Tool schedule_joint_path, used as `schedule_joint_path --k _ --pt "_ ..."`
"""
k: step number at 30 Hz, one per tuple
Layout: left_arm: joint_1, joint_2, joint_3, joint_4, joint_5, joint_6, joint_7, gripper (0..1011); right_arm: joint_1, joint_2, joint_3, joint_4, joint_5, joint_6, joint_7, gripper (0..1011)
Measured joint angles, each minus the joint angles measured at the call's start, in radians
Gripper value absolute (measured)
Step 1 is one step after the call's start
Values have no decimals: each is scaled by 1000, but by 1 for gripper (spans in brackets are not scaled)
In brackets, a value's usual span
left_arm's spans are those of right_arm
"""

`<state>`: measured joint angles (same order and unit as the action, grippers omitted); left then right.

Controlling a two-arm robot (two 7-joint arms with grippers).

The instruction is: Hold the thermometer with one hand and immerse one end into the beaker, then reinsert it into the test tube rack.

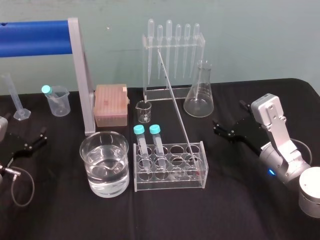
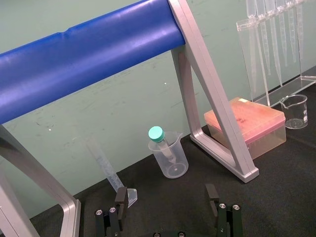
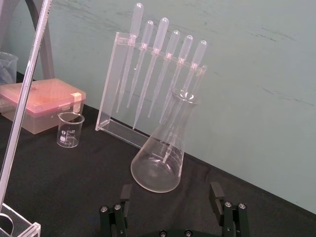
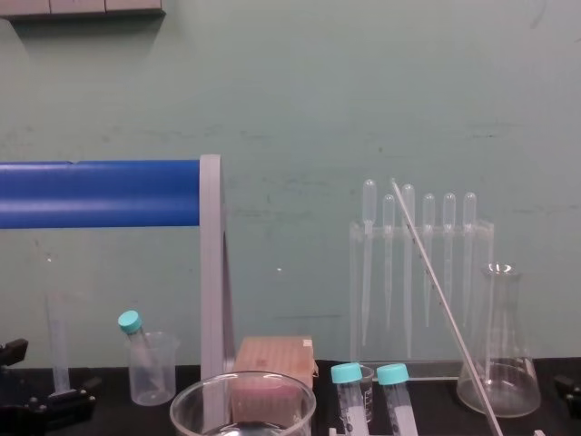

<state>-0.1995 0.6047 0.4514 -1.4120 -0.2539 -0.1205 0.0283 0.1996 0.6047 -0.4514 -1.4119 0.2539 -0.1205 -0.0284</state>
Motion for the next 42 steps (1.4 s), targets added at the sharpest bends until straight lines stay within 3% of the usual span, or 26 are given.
schedule_joint_path --k 42 --pt "0 0 0 0 0 0 0 1008 0 0 0 0 0 0 0 1002"
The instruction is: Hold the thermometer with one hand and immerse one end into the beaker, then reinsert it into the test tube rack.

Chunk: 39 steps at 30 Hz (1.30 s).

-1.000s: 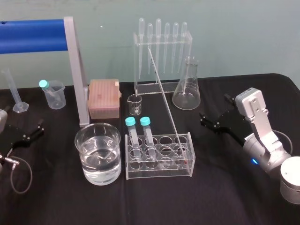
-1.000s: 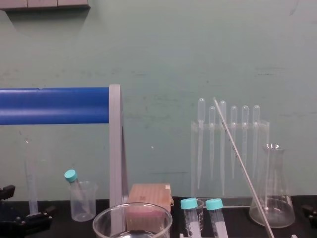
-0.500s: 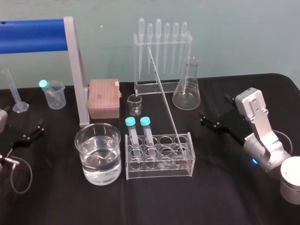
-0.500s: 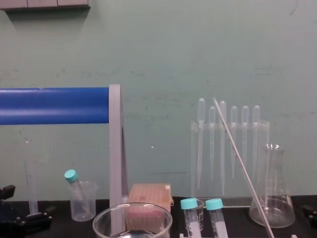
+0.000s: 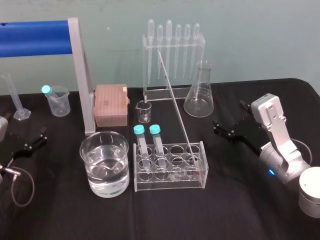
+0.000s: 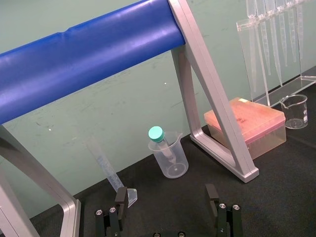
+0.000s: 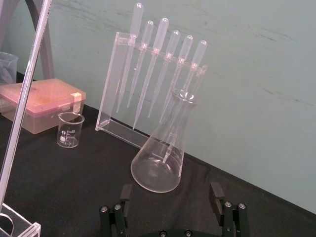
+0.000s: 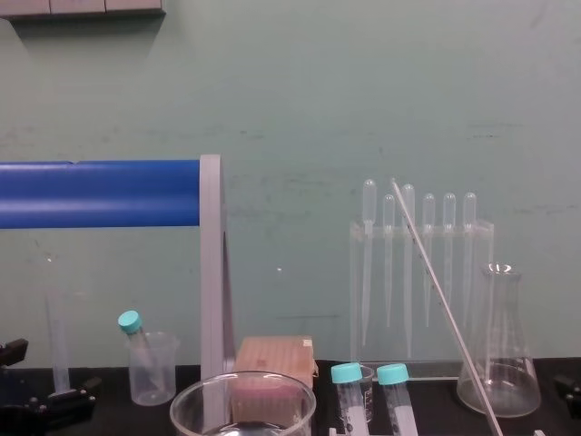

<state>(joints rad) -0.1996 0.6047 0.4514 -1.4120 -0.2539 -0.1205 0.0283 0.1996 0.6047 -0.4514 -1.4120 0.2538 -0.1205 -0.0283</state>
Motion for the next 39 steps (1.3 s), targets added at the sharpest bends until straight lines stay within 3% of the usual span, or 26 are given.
schedule_joint_path --k 19,24,26,29,33,39 --pt "0 0 0 0 0 0 0 1008 -2 -2 10 0 9 0 7 1002" --pt "0 0 0 0 0 0 0 1008 -20 -10 62 -23 83 -3 46 1002" --pt "0 0 0 0 0 0 0 1008 -39 -16 107 -58 151 -8 76 1003" --pt "0 0 0 0 0 0 0 1008 -48 -19 130 -80 182 -11 89 1003" --pt "0 0 0 0 0 0 0 1008 -72 -38 185 -168 271 -14 133 1003" --pt "0 0 0 0 0 0 0 1008 -64 -78 192 -231 306 -13 174 1003"
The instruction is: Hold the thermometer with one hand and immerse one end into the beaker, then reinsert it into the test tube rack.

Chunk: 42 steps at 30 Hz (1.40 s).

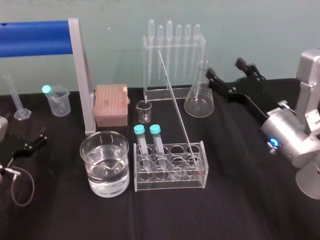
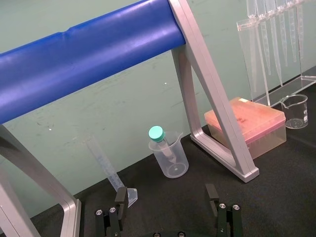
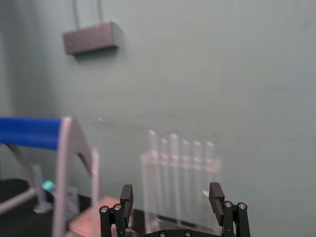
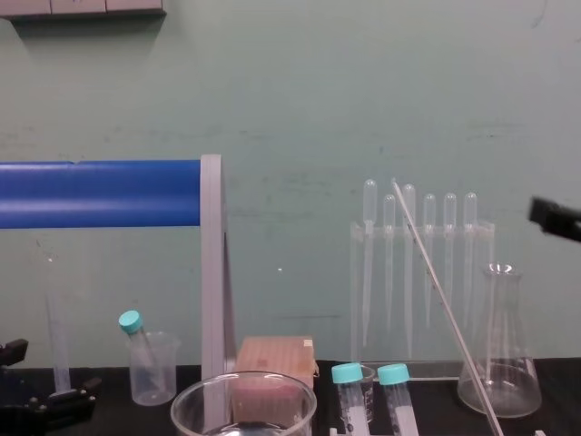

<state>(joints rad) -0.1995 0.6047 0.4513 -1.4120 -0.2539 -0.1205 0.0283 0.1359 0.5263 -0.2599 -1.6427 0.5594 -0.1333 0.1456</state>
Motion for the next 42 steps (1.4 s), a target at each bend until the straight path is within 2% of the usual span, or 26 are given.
schedule_joint_path --k 11,20,27,32,42 --pt "0 0 0 0 0 0 0 1008 40 -71 -46 -21 -31 16 44 1003" --pt "0 0 0 0 0 0 0 1008 76 -132 -78 17 -64 52 51 1003" --pt "0 0 0 0 0 0 0 1008 112 -182 -97 70 -94 103 42 1003" --pt "0 0 0 0 0 0 0 1008 124 -199 -100 87 -113 125 37 1003" --pt "0 0 0 0 0 0 0 1008 149 -210 -98 100 -128 213 57 1002"
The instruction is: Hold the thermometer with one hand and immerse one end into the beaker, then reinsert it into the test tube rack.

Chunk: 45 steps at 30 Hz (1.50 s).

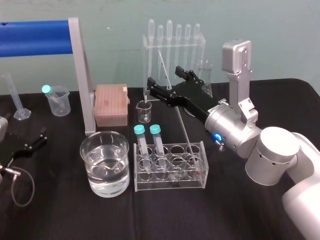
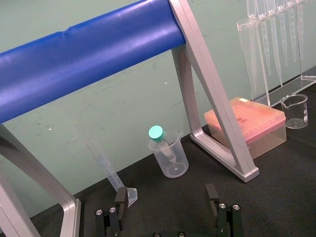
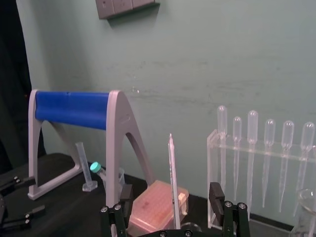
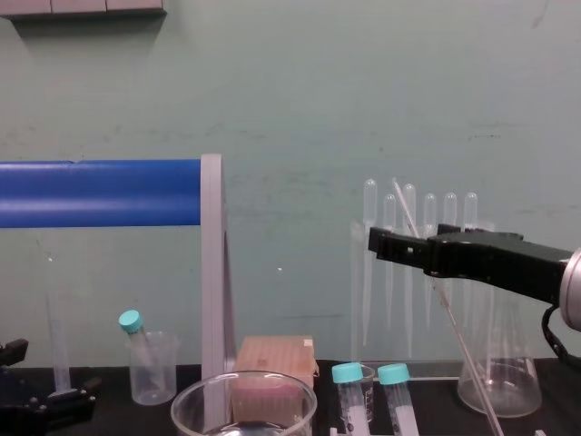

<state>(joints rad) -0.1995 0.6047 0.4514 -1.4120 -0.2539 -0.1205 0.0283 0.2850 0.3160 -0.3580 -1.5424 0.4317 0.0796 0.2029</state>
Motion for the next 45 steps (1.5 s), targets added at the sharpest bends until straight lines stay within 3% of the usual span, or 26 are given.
schedule_joint_path --k 8,22,45 --pt "0 0 0 0 0 0 0 1008 7 -9 14 7 -9 58 10 1003" --pt "0 0 0 0 0 0 0 1008 13 -31 38 31 -12 104 35 1003" --pt "0 0 0 0 0 0 0 1008 9 -38 49 29 -6 118 44 1002"
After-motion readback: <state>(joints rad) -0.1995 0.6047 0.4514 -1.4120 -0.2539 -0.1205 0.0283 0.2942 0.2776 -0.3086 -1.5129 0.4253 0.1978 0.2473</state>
